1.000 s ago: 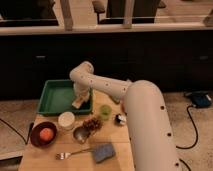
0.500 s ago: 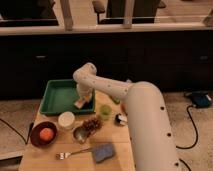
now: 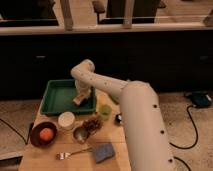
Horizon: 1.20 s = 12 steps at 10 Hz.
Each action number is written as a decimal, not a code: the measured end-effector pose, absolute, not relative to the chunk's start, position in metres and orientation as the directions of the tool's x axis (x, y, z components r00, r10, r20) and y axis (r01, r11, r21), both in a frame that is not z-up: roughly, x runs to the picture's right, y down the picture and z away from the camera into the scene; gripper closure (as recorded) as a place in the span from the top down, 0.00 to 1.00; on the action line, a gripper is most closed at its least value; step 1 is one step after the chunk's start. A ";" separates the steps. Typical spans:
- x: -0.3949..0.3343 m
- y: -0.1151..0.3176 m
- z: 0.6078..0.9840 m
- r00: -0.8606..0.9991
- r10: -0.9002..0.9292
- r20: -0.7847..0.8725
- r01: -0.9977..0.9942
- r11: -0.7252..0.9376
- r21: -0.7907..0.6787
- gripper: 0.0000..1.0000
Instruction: Wipe tray with eraser
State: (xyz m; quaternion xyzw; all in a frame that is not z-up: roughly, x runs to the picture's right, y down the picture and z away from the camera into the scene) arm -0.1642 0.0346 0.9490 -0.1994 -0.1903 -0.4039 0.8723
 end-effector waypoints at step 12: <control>-0.132 0.053 0.939 0.525 -0.681 0.511 0.843 0.499 -0.201 0.00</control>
